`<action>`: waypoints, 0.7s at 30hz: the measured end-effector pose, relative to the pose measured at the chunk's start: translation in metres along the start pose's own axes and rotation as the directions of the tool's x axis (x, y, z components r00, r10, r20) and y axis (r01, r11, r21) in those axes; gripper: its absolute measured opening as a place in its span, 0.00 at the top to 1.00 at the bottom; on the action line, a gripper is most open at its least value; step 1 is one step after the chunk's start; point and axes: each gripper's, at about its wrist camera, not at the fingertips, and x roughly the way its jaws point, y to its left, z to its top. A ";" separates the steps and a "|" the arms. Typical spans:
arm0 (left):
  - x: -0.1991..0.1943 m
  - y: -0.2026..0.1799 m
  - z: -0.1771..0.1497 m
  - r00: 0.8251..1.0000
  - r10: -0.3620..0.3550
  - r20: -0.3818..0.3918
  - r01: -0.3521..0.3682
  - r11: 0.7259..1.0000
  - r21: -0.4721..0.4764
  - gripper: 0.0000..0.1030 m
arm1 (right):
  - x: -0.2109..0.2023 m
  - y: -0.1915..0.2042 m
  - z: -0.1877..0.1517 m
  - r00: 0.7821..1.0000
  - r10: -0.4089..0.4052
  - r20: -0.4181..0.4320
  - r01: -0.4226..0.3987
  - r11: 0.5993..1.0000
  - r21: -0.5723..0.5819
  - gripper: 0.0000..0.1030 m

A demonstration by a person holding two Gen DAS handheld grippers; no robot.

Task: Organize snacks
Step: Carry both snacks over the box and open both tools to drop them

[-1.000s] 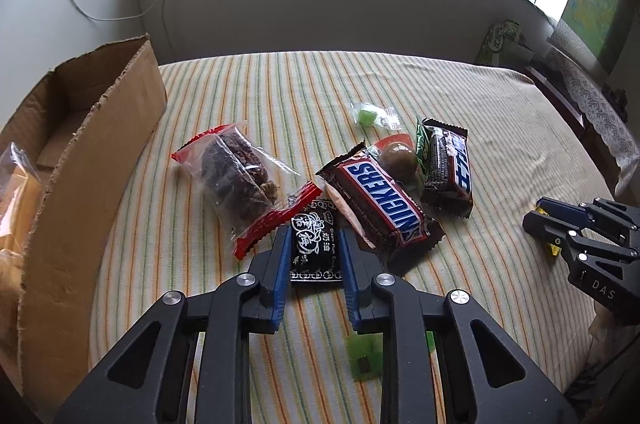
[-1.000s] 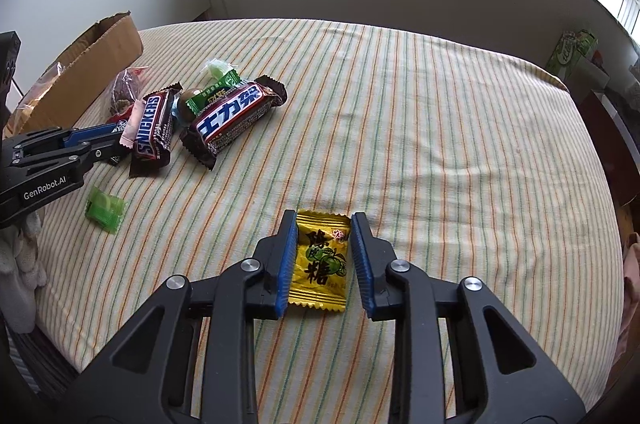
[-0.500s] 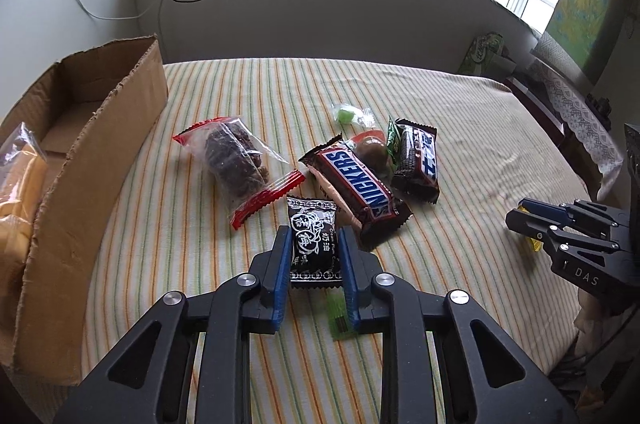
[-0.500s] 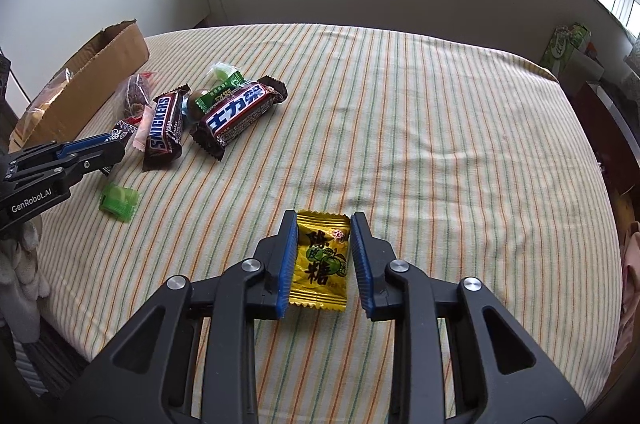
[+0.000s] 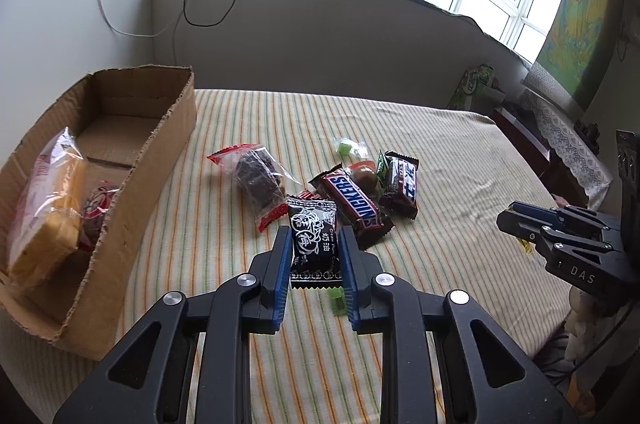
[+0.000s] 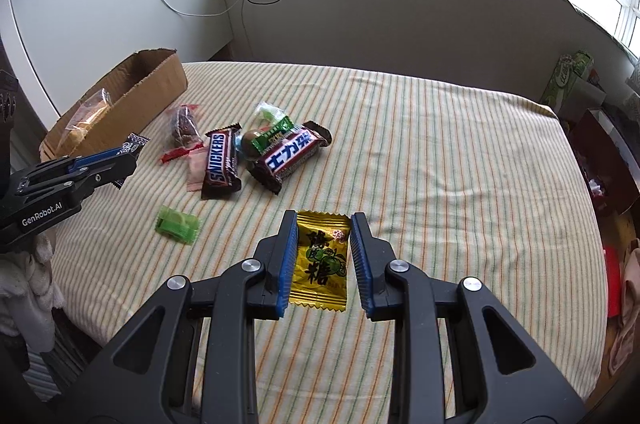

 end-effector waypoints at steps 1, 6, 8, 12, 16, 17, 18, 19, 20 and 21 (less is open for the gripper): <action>-0.002 0.001 0.001 1.000 0.002 0.006 -0.001 1.000 -0.003 0.79 | -0.002 0.004 0.003 1.000 0.003 0.005 -0.003 1.000 -0.008 0.73; -0.018 0.014 0.003 0.999 0.011 0.039 -0.010 1.000 -0.025 0.79 | -0.004 0.028 0.019 0.999 0.028 0.025 -0.027 0.999 -0.043 0.73; -0.024 0.021 0.004 0.998 0.020 0.052 -0.018 0.999 -0.034 0.79 | -0.004 0.039 0.026 0.999 0.038 0.032 -0.036 0.998 -0.060 0.73; -0.036 0.038 0.004 0.996 0.040 0.073 -0.036 0.998 -0.057 0.79 | -0.005 0.064 0.041 0.997 0.061 0.049 -0.056 0.993 -0.102 0.73; -0.047 0.057 0.004 0.994 0.065 0.092 -0.058 0.995 -0.081 0.79 | 0.000 0.090 0.056 0.995 0.086 0.055 -0.078 0.987 -0.139 0.73; -0.049 0.062 0.003 0.993 0.074 0.096 -0.066 0.994 -0.086 0.79 | 0.002 0.097 0.060 0.994 0.094 0.057 -0.085 0.986 -0.147 0.73; -0.051 0.066 0.003 0.992 0.081 0.100 -0.072 0.993 -0.091 0.79 | 0.004 0.103 0.064 0.993 0.101 0.058 -0.091 0.984 -0.155 0.73; -0.054 0.071 0.003 0.991 0.089 0.103 -0.079 0.992 -0.095 0.79 | 0.006 0.110 0.067 0.992 0.109 0.060 -0.098 0.982 -0.163 0.73; -0.056 0.075 0.003 0.990 0.096 0.106 -0.085 0.991 -0.101 0.79 | 0.008 0.115 0.071 0.991 0.117 0.061 -0.105 0.980 -0.171 0.73; -0.057 0.080 0.002 0.989 0.103 0.108 -0.091 0.990 -0.108 0.79 | 0.010 0.122 0.075 0.990 0.124 0.061 -0.112 0.978 -0.178 0.73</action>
